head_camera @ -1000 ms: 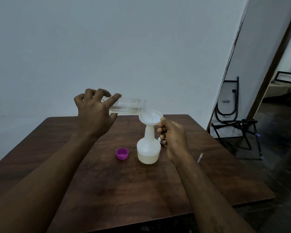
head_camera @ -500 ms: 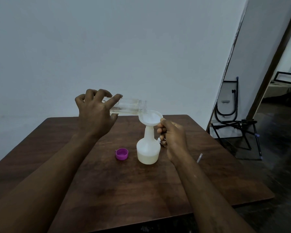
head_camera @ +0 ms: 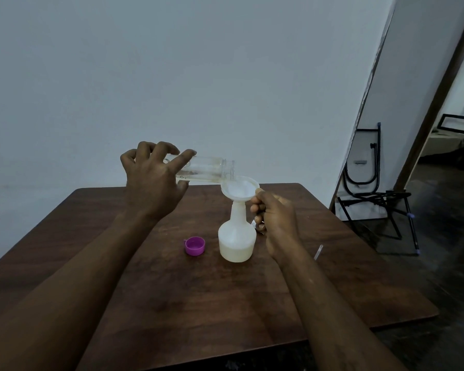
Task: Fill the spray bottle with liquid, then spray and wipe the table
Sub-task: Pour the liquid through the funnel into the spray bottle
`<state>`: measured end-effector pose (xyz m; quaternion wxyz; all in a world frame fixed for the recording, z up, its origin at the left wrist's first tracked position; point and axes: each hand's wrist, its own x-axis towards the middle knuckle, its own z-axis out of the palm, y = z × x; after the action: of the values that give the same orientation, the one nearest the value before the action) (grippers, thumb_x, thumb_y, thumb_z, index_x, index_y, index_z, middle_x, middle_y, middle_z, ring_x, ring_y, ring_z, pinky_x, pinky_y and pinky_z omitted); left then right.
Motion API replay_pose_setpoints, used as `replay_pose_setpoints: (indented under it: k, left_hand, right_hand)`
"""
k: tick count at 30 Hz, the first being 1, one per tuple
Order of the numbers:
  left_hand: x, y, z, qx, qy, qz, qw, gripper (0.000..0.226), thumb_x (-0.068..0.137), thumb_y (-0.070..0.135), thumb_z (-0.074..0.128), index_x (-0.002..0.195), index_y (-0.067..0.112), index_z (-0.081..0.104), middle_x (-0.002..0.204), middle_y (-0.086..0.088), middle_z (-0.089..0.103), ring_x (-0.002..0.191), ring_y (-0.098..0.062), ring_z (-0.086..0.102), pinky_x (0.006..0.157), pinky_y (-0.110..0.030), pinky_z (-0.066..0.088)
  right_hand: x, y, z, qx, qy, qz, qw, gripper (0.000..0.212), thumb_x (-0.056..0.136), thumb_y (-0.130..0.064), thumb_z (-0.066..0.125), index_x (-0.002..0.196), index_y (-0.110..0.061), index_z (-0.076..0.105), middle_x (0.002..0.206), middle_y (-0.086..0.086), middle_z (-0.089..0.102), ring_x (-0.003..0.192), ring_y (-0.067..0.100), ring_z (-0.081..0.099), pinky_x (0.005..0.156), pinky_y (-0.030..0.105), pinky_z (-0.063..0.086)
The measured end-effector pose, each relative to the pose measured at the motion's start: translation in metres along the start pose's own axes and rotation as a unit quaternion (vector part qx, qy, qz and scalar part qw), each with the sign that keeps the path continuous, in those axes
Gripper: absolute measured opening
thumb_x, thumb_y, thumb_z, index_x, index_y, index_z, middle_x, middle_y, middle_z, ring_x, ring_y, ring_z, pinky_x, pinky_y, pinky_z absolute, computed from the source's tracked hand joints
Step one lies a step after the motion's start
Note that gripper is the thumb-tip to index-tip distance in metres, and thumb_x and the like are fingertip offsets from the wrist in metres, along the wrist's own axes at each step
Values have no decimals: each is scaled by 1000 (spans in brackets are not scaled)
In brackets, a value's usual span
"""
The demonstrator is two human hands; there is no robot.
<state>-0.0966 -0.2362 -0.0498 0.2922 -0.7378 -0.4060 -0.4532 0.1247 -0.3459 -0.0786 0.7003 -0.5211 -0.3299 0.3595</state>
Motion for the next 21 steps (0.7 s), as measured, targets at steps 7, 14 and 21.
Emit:
replay_pose_setpoints:
  k: [7,14,21]
  left_hand:
    - [2,1,-1,3,3,0,1000,60,73,24,80,131,35,68,123,2,65,113,-32,50,92,-49,33]
    - [0,2,-4,2,-2,-4,1000,60,73,25,82,131,35,69,123,1,65,114,-32,51,91,-49,32]
    - [2,2,-5,3,-1,-4,1000,59,73,24,83,130,35,69,123,1,65,114,-33,51,92,-49,32]
  right_hand:
    - [0,-1,1,4,0,-3,1000,34,98,-22,64,65,-15,67,58,1,61,42,10,43,40,22,31]
    - [-1,0,0,5,-2,-3,1000,34,99,-22,63,65,-16,67,58,0,61,42,9,43,40,22,31]
    - [-1,-1,0,-2,-1,-4,1000,33,98,-23,64,66,-14,68,59,1,61,42,9,44,40,22,31]
